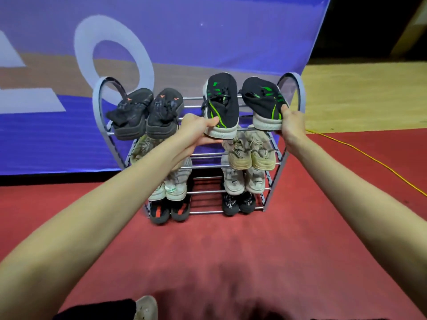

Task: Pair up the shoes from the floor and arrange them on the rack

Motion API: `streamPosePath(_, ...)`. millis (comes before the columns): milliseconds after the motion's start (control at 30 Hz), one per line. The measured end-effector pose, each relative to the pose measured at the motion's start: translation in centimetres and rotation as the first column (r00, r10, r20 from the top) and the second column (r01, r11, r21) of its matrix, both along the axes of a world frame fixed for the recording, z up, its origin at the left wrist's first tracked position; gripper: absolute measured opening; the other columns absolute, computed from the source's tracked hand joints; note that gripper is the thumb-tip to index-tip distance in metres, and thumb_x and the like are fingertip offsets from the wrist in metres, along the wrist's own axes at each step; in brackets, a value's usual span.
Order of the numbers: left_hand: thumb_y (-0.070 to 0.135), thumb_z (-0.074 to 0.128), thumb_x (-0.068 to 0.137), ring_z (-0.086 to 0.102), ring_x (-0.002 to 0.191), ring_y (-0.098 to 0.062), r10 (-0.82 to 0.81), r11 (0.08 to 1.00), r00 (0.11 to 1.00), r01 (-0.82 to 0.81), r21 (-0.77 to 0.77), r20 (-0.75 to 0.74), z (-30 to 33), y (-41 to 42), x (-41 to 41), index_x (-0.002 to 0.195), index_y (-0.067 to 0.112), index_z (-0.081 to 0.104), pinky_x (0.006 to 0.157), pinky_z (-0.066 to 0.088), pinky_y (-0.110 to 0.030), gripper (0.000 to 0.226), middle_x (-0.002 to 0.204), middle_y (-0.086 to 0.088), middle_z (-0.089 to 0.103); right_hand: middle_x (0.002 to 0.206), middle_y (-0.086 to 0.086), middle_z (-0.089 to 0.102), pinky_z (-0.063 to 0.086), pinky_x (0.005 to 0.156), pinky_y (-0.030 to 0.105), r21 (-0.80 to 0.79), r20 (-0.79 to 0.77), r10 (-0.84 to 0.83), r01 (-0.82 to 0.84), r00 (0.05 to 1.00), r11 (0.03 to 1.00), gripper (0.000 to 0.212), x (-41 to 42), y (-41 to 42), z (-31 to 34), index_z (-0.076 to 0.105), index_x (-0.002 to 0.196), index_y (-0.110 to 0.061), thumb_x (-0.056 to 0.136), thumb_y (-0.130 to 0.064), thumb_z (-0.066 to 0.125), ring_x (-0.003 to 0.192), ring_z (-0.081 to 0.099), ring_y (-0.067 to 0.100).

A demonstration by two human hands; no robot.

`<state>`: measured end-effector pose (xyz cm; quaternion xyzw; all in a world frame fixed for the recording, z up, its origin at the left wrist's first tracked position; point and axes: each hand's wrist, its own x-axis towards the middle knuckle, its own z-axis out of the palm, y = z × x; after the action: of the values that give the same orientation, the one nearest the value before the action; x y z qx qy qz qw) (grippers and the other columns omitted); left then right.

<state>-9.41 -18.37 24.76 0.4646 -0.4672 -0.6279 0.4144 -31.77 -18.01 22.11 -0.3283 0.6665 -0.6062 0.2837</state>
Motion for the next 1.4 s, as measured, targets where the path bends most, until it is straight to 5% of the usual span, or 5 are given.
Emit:
streamPosePath(333,0.001,0.063,0.088,0.065,0.068,-0.030,0.032,0.999,0.999,-0.032,0.016,-0.038,-1.3,-4.9,-2.0,0.099,-0.008,0.052,0.056,0.060,-0.044,0.019,0.077,-0.018,0.059,0.078,0.009,0.050,0.050,0.044,0.028,0.091,0.083,0.003,-0.011,0.997,0.996,0.029,-1.8,-5.6,-1.6,0.043,0.070,-0.016,0.098,-0.024,0.044,0.066,0.053,0.023)
streamPosePath(633,0.001,0.062,0.088,0.064,0.070,-0.028,0.006,1.000,1.000,-0.006,0.031,-0.002,-3.5,-5.2,-2.5,0.081,-0.005,0.056,0.052,0.061,-0.041,0.011,0.078,-0.015,0.058,0.123,0.011,0.057,0.046,0.098,0.038,0.082,-0.105,0.149,-0.141,0.983,0.987,0.054,-1.7,-4.2,-3.3,0.055,0.120,-0.013,0.080,-0.048,0.065,0.116,0.053,0.022)
streamPosePath(933,-0.001,0.063,0.086,0.065,0.073,-0.031,0.020,0.995,0.998,-0.013,0.098,-0.066,-3.8,-6.1,-4.7,0.081,-0.003,0.051,0.050,0.060,-0.040,0.014,0.087,-0.020,0.058,0.134,0.021,0.051,0.032,0.110,0.041,0.247,-0.667,0.231,-0.082,0.709,0.965,0.078,-2.2,-2.0,-3.8,0.044,0.141,-0.019,0.074,-0.046,0.074,0.132,0.038,0.037)
streamPosePath(1267,0.000,0.057,0.091,0.059,0.113,-0.037,-0.030,0.992,1.000,0.029,0.119,0.000,-3.8,-6.6,-6.3,0.098,-0.002,0.045,0.071,0.059,-0.043,0.014,0.123,-0.022,0.050,0.128,0.020,0.059,0.032,0.104,0.042,0.300,-0.796,0.290,-0.070,0.531,0.951,0.075,-3.1,-0.4,-4.3,0.044,0.143,-0.014,0.083,-0.057,0.060,0.126,0.046,0.037)
streamPosePath(1400,0.008,0.055,0.094,0.060,0.099,-0.028,-0.027,0.994,0.992,0.014,0.109,0.119,-3.2,-6.1,-6.7,0.111,-0.002,0.050,0.059,0.061,-0.041,0.020,0.115,-0.014,0.051,0.131,0.027,0.052,0.034,0.105,0.046,0.397,-0.801,0.361,-0.027,0.479,0.917,0.074,-2.7,0.0,-3.8,0.036,0.146,-0.015,0.088,-0.059,0.051,0.126,0.043,0.042)
